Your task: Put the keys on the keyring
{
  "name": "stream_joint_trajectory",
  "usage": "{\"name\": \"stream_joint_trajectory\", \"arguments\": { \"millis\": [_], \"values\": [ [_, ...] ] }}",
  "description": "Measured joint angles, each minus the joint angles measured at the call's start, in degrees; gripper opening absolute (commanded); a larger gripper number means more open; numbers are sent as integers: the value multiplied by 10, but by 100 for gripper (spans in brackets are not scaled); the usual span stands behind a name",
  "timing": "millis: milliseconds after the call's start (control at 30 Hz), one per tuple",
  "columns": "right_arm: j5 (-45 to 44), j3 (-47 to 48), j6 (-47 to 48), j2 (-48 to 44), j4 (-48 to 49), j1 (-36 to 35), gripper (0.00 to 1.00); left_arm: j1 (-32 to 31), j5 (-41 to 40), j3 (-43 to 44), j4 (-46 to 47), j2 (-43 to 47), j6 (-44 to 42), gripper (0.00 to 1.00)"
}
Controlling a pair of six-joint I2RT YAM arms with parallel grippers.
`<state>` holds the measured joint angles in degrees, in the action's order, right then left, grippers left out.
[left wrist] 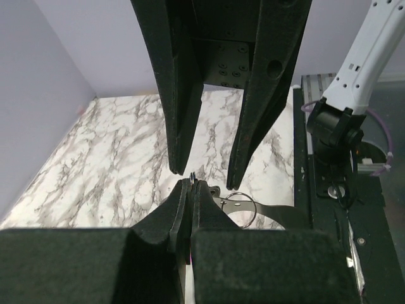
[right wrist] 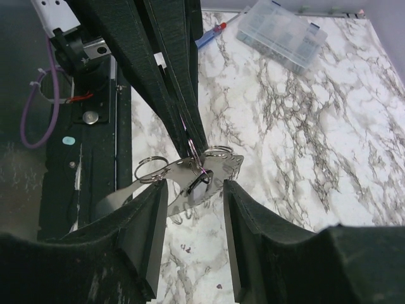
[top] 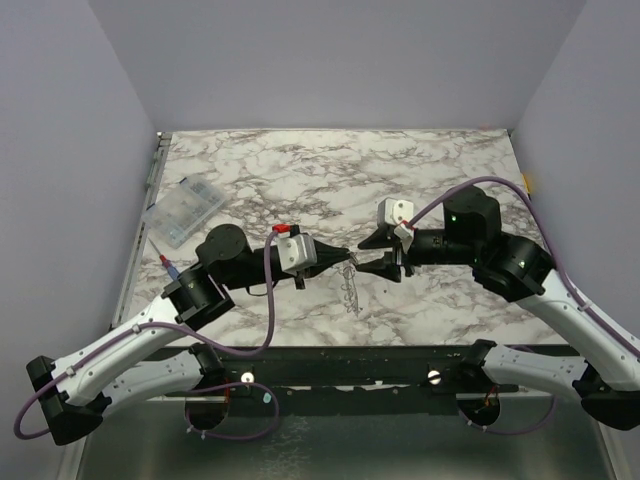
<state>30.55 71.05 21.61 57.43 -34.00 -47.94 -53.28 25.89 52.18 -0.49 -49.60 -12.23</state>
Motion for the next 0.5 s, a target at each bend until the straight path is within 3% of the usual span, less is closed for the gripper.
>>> {"name": "stream_joint_trajectory", "arguments": {
  "millis": [500],
  "values": [
    [36, 21, -2, 22, 31, 0, 40, 0, -8, -69, 146, 38, 73, 0]
  ]
}}
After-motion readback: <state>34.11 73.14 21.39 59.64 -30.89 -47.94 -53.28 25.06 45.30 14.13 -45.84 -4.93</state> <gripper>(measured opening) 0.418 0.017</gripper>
